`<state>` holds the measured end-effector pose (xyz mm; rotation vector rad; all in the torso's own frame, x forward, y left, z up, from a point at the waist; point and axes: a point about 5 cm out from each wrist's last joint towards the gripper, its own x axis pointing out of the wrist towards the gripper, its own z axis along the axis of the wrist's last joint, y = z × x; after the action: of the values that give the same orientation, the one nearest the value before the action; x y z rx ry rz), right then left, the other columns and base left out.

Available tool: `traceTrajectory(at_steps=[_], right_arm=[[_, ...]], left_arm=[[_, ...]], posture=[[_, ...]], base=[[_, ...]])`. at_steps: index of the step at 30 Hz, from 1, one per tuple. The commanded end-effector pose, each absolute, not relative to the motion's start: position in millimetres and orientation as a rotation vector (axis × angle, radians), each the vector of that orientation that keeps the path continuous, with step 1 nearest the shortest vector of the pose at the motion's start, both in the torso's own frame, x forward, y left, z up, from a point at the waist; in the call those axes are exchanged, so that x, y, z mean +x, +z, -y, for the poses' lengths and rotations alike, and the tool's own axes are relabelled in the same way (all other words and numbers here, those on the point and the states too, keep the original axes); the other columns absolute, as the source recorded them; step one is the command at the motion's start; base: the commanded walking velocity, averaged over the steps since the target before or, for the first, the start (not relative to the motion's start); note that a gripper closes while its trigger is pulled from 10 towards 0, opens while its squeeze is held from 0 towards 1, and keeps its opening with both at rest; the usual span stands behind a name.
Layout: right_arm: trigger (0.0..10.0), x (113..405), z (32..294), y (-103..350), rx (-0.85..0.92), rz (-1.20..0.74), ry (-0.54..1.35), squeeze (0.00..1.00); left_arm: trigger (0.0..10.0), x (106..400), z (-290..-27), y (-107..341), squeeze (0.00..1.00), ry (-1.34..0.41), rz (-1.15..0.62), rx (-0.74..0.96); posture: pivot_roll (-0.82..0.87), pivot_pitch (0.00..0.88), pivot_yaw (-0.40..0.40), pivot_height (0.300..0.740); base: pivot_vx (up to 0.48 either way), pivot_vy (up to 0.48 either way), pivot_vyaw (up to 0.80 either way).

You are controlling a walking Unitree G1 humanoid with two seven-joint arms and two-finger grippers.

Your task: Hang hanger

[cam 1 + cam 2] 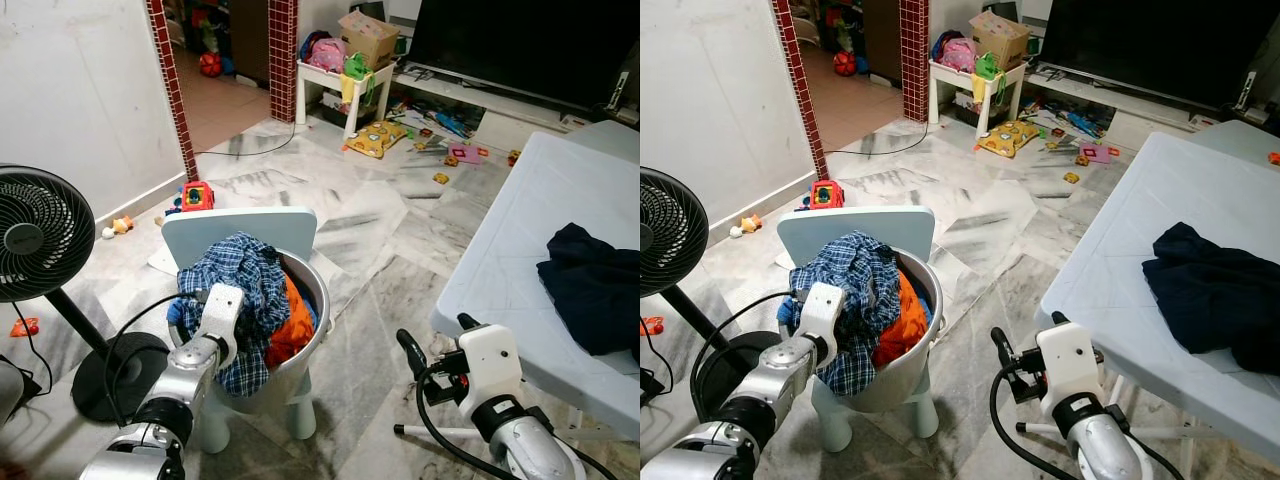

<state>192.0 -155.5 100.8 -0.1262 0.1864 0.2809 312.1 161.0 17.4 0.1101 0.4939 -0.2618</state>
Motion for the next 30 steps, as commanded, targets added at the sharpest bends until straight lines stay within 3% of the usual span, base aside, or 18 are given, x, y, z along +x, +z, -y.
traceTrajectory(at_steps=[1,7,16,21,22,23,25,30], right_arm=[[10.0,190,151,103,-0.099,-0.183,0.334,0.0],[10.0,180,142,97,-0.061,-0.243,0.481,0.0],[10.0,188,142,92,-0.045,-0.251,0.457,0.0],[10.0,187,142,89,-0.046,-0.261,0.443,0.0],[10.0,186,143,88,-0.045,-0.263,0.439,0.0],[10.0,186,143,87,-0.044,-0.265,0.437,0.0],[10.0,186,143,85,-0.043,-0.269,0.435,0.0],[10.0,188,142,84,-0.039,-0.269,0.436,0.0]], left_arm=[[0.0,317,-155,26,0.0,-0.293,-0.44,0.1],[0.0,327,-136,49,0.0,-0.407,-0.276,0.056],[0.0,344,-121,83,0.0,-0.487,-0.131,-0.003],[0.0,343,-126,84,0.0,-0.473,-0.11,0.072],[8.7,343,-130,82,0.0,-0.439,-0.115,0.096],[10.0,343,-134,80,0.0,-0.407,-0.124,0.1],[10.0,340,-142,76,1.0,-0.347,-0.135,0.1],[10.0,325,-153,66,1.0,-0.308,-0.123,0.108]], posture=[[0.01,0.0,-0.062,0.74],[0.02,0.0,-0.061,0.74],[0.03,0.0,-0.046,0.74],[0.04,0.0,-0.042,0.74],[0.04,0.0,-0.042,0.74],[0.04,0.0,-0.043,0.74],[0.04,0.0,-0.044,0.74],[0.07,0.0,-0.053,0.74]], base=[[0.0,0.0,0.0],[0.0,0.0,0.0],[0.0,0.0,0.0],[0.0,0.0,0.0],[0.0,0.0,0.0],[0.0,0.0,0.0],[0.0,0.0,0.0],[0.0,0.0,0.0]])
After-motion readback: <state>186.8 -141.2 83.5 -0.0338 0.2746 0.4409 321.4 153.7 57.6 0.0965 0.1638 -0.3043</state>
